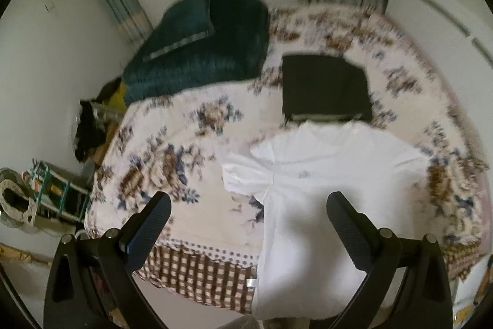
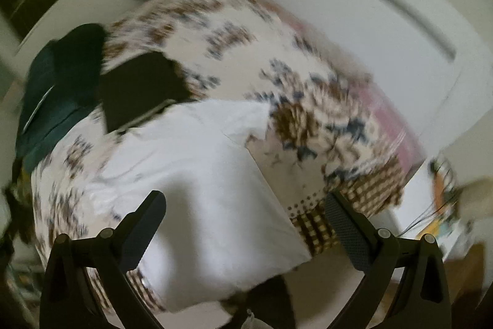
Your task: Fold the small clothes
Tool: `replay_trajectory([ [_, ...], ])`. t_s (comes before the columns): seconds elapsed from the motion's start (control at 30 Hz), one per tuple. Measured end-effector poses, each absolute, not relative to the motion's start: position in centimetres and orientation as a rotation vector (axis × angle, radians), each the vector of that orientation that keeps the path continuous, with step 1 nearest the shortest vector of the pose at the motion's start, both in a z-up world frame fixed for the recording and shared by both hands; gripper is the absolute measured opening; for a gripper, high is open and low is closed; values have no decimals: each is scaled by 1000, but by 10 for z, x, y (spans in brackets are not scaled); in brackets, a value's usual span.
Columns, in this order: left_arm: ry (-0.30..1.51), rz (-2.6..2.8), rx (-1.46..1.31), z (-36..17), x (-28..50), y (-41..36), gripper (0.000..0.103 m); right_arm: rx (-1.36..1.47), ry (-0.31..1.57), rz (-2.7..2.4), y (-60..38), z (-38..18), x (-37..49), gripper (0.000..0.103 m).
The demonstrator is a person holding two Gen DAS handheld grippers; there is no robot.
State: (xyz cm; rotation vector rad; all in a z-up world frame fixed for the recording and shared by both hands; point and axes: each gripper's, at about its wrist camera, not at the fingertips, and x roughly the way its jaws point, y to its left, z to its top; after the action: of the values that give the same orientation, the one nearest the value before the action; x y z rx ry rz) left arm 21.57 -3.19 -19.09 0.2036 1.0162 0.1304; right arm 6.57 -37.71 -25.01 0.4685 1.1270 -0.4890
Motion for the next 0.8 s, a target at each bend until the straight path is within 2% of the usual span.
replay_trajectory([
  [0.23, 1245, 268, 157, -346, 299, -57, 103, 1047, 1232, -482, -500, -466, 139, 85],
  [0.37, 1336, 305, 113, -420, 330, -61, 103, 1310, 1172, -482, -528, -565, 169, 81],
  [0.5, 1421, 317, 72, -487, 351, -63, 103, 1597, 1033, -494, -548, -651, 195, 78],
  [0.6, 1451, 297, 52, -513, 359, -66, 103, 1698, 902, -499, -554, -681, 209, 62],
  [0.63, 1458, 293, 56, -519, 361, -66, 103, 1699, 874, -506, -555, -685, 214, 49],
  [0.67, 1458, 291, 57, -522, 363, -66, 103, 1670, 851, -519, -557, -687, 224, 32],
  [0.7, 1452, 292, 55, -525, 365, -63, 103, 1631, 861, -534, -557, -686, 232, 24],
  [0.73, 1448, 293, 52, -526, 366, -61, 103, 1568, 872, -556, -556, -681, 242, 10],
  [0.8, 1435, 299, 45, -526, 369, -55, 103, 1413, 903, -570, -548, -662, 261, 7],
])
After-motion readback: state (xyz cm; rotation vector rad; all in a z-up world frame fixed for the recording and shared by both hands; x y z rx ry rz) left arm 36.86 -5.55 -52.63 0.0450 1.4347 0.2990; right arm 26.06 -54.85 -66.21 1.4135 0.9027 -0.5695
